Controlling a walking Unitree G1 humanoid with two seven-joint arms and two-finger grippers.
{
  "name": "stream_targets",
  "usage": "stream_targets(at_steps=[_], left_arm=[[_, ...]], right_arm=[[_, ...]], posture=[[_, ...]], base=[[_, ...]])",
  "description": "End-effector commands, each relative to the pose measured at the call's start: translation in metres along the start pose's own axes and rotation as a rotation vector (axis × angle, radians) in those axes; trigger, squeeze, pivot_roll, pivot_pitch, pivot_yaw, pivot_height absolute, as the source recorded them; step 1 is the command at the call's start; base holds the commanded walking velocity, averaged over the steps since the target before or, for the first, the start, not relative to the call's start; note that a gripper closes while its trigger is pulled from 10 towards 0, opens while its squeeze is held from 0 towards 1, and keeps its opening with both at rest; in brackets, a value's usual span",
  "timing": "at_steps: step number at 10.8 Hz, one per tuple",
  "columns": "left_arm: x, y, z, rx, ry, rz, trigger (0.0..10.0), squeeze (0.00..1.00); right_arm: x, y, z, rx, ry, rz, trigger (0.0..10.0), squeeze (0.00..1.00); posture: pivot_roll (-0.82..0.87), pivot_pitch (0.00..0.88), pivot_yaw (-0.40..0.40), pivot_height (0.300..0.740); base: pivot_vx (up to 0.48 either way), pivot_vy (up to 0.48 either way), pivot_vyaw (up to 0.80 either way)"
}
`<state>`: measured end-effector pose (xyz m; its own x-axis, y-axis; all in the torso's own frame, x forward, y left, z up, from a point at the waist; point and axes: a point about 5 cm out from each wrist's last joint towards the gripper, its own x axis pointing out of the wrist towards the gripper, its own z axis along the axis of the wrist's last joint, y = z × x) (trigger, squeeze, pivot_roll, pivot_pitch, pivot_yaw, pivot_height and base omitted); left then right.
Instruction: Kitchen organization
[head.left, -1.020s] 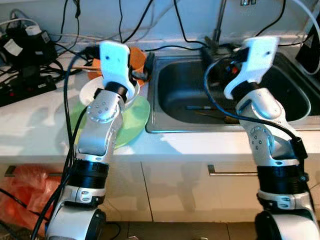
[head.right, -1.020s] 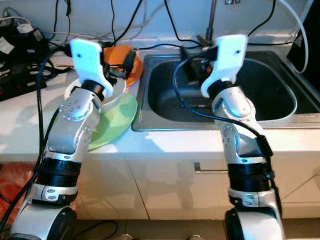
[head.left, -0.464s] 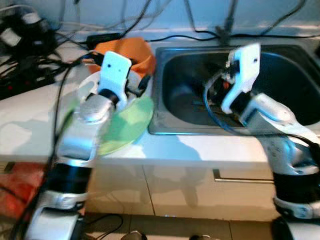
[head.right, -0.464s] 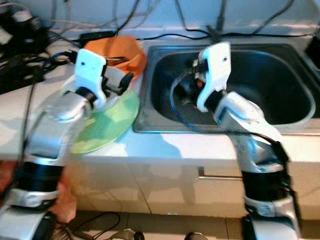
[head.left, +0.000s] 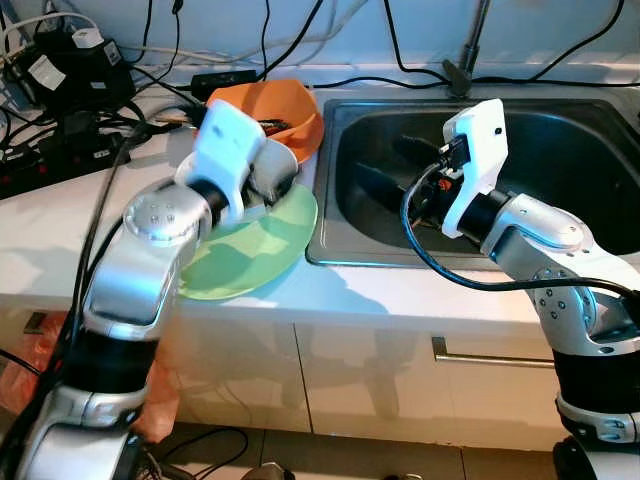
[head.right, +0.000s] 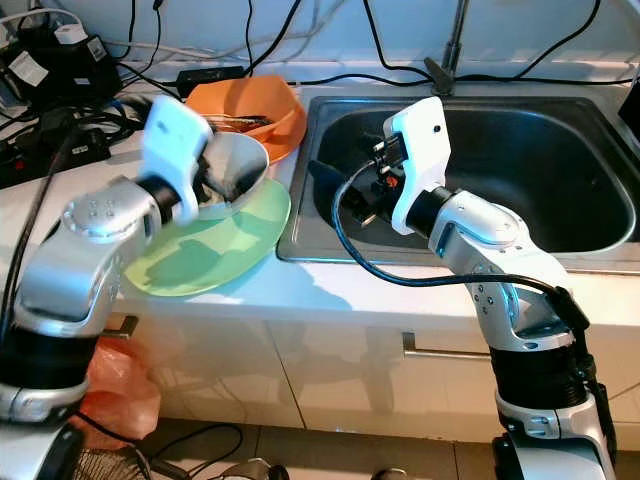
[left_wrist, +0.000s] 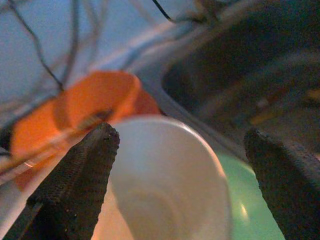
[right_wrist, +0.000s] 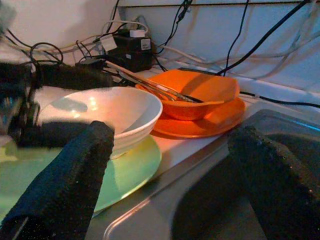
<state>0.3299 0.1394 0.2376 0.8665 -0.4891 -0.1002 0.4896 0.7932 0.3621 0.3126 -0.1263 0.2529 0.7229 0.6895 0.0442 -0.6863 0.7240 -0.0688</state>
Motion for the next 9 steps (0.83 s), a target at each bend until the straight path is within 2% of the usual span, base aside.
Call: stream_targets(at_steps=[1, 3, 4, 5, 6, 7, 8, 9], left_arm=[[-0.002, -0.006, -0.008, 0.019, 0.047, -0.061, 10.0, 0.00], [-0.003, -0.004, -0.026, 0.042, 0.097, -0.043, 10.0, 0.00], [-0.002, 0.004, -0.038, 0.074, 0.104, 0.019, 10.0, 0.00], [-0.002, 0.008, -0.043, 0.065, 0.101, 0.048, 10.0, 0.00], [-0.003, 0.010, -0.046, 0.066, 0.087, 0.042, 9.8, 0.00], [-0.002, 0.008, -0.045, 0.067, 0.069, 0.023, 4.3, 0.00], [-0.002, 0.006, -0.047, 0.067, 0.071, -0.007, 0.0, 0.00], [-0.002, 0.005, -0.048, 0.067, 0.066, -0.018, 0.0, 0.00]], right_arm=[[0.000, 0.007, 0.000, -0.007, 0.009, 0.040, 10.0, 0.00], [0.001, 0.008, -0.001, 0.001, 0.009, 0.043, 10.0, 0.00], [0.001, 0.010, -0.002, 0.008, 0.007, 0.049, 10.0, 0.00], [0.002, 0.012, -0.002, 0.011, 0.007, 0.060, 10.0, 0.00], [0.002, 0.018, 0.000, 0.024, -0.001, 0.090, 10.0, 0.00], [0.002, 0.019, 0.000, 0.026, 0.000, 0.099, 10.0, 0.00], [0.002, 0.019, -0.001, 0.022, 0.005, 0.101, 10.0, 0.00], [0.002, 0.020, -0.001, 0.037, 0.005, 0.108, 10.0, 0.00]], posture=[[0.02, 0.095, 0.066, 0.740], [0.02, 0.094, 0.067, 0.740], [0.02, 0.094, 0.069, 0.740], [0.02, 0.094, 0.069, 0.740], [0.02, 0.089, 0.073, 0.740], [0.02, 0.091, 0.073, 0.740], [0.02, 0.091, 0.073, 0.740], [0.02, 0.092, 0.075, 0.740]], base=[[0.000, 0.000, 0.00], [0.000, 0.000, 0.00], [0.000, 0.000, 0.00], [0.000, 0.000, 0.00], [0.000, 0.000, 0.00], [0.000, 0.000, 0.00], [0.000, 0.000, 0.00], [0.000, 0.000, 0.00]])
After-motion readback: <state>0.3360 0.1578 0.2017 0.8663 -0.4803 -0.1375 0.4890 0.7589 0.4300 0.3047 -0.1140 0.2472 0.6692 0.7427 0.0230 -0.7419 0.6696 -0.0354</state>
